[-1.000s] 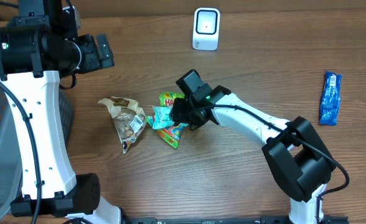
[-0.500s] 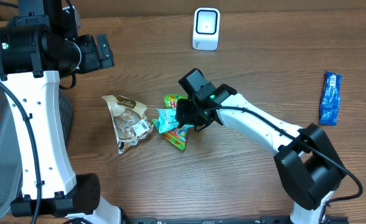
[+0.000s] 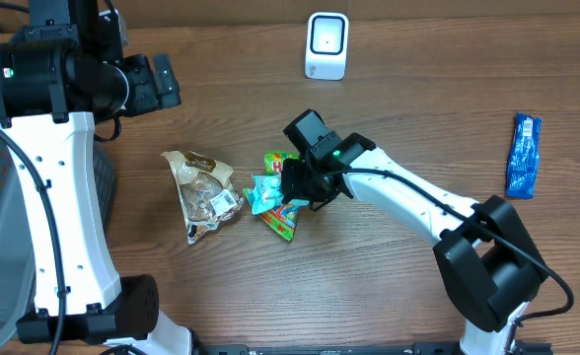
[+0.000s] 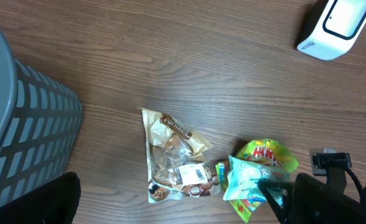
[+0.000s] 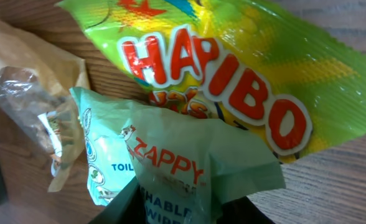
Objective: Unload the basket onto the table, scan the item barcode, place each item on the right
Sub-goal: 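Move the right gripper to the wipes pack and grasp it, then lift the wipes pack off the Haribo bag toward the scanner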
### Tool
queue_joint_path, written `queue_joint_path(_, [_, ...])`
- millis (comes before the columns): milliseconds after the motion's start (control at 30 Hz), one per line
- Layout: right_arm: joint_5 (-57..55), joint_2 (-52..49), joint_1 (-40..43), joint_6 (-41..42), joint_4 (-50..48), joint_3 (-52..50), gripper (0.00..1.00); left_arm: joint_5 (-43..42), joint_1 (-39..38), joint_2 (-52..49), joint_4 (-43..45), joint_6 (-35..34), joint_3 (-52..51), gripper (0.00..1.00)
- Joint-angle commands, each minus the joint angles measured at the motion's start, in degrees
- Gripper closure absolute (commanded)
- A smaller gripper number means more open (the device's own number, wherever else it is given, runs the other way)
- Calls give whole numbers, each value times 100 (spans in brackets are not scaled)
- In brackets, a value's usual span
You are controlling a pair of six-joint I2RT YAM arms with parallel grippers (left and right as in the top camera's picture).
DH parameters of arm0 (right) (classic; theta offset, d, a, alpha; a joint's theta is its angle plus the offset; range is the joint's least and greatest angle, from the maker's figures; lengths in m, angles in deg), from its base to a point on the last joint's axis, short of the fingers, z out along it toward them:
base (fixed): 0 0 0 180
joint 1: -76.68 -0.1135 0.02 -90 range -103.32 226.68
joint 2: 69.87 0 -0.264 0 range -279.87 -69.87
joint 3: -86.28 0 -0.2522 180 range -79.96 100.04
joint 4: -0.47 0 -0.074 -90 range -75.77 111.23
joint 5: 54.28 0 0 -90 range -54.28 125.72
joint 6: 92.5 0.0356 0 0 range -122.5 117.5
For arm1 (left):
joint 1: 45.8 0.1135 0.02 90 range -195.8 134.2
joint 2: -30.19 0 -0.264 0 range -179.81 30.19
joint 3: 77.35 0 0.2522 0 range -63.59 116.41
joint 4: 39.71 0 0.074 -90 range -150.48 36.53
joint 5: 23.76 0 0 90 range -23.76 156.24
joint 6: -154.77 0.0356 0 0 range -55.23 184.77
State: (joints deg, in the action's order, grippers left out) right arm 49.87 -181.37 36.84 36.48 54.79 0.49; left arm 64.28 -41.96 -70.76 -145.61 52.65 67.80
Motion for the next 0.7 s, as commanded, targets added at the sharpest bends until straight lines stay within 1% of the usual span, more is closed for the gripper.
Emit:
queue_joint_path(0, [0,-11,4,22,61,20,68,-59,-22,94,2,-98,0,0])
queue_joint_path(33, [0,-11,4,17,118,20,61,-61,-22,94,2,-98,0,0])
queue_joint_path(67, [-2,-11,4,17,179,20,59,-59,-22,94,2,-98,0,0])
queue_joint_path(167, [-7,-11,7,2,334,20,59,-59,-22,94,2,-98,0,0])
queue_joint_path(200, [-20,-11,7,2,358,20,60,-59,-22,94,2,-98,0,0])
queue_joint_path(300, [-20,-11,7,0,376,20,70,-59,-22,94,2,-98,0,0])
queue_joint_path(367, [-17,-11,7,2,376,20,74,-59,-22,94,2,-98,0,0])
queue_joint_path(533, [2,46,7,-17,514,118,87,-59,-22,94,2,-98,0,0])
queue_joint_path(667, [0,275,20,-339,828,461,89,-59,-22,94,2,-98,0,0])
